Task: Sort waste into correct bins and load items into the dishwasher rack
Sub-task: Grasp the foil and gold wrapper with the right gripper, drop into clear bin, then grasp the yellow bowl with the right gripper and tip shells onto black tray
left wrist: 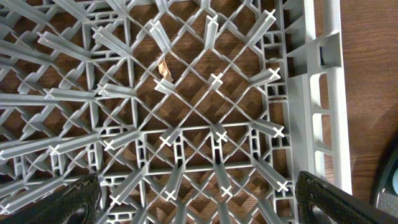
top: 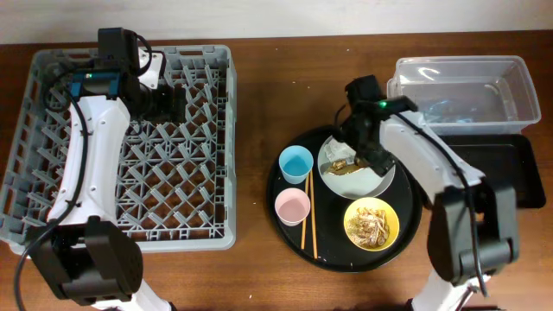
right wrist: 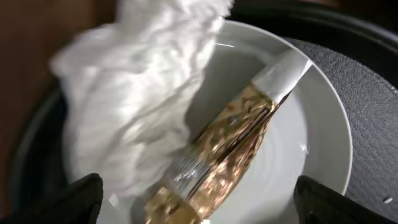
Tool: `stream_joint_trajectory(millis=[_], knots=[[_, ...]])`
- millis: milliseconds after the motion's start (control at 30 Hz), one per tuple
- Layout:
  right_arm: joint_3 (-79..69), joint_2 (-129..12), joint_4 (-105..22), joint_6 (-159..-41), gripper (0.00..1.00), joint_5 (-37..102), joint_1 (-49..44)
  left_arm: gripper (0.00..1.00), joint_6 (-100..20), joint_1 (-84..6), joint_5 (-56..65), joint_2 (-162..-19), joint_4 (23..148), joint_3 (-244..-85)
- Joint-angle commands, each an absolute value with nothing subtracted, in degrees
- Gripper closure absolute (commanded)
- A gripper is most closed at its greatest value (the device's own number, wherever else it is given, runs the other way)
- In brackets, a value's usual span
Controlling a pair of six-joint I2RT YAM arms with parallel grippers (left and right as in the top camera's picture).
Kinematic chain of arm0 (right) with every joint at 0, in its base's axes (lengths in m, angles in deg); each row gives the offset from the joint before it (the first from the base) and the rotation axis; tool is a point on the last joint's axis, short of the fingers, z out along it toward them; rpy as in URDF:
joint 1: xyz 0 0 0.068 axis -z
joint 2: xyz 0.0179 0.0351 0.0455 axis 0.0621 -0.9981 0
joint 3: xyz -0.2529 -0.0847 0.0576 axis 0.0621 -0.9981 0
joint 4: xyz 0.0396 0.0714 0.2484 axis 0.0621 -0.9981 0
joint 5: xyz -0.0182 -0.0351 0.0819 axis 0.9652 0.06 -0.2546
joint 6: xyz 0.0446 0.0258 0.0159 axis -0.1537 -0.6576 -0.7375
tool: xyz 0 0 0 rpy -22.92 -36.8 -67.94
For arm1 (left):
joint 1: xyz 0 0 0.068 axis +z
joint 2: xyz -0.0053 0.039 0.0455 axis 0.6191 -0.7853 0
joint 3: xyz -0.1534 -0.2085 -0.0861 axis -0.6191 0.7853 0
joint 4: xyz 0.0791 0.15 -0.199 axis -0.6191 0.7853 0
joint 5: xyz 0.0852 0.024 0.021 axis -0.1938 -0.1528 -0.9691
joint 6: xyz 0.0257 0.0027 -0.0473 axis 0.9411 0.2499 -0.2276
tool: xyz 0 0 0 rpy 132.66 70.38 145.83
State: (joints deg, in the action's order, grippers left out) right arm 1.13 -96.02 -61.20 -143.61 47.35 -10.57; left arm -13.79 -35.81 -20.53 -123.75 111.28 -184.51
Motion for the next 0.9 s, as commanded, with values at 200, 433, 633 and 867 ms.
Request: stream_joint_trajectory(millis=[200,433,633,867], knots=[[1.7,-107.7,-54.2,-144.7,0.52,48.4,-11.6,0.01,-12.9,-35.6,-19.9,-124.1,111.3,-185.5],[16.0,-101.9,-64.0,-120.4,0.96,35.4,-11.3,0.01,-12.9,-35.6,-19.9,-124.1,111.3,-185.5],[37.1,-99.2,-74.7,-116.2,0.96,50.1,2.3,0.01,-12.9,-35.6,-19.9,-124.1,111.3,-185.5],[36.3,-111.6,-59.4,-124.2,0.02,48.4,13.9,0.01,-12.9,-35.6,-19.9,-124.1,111.3,-185.5]])
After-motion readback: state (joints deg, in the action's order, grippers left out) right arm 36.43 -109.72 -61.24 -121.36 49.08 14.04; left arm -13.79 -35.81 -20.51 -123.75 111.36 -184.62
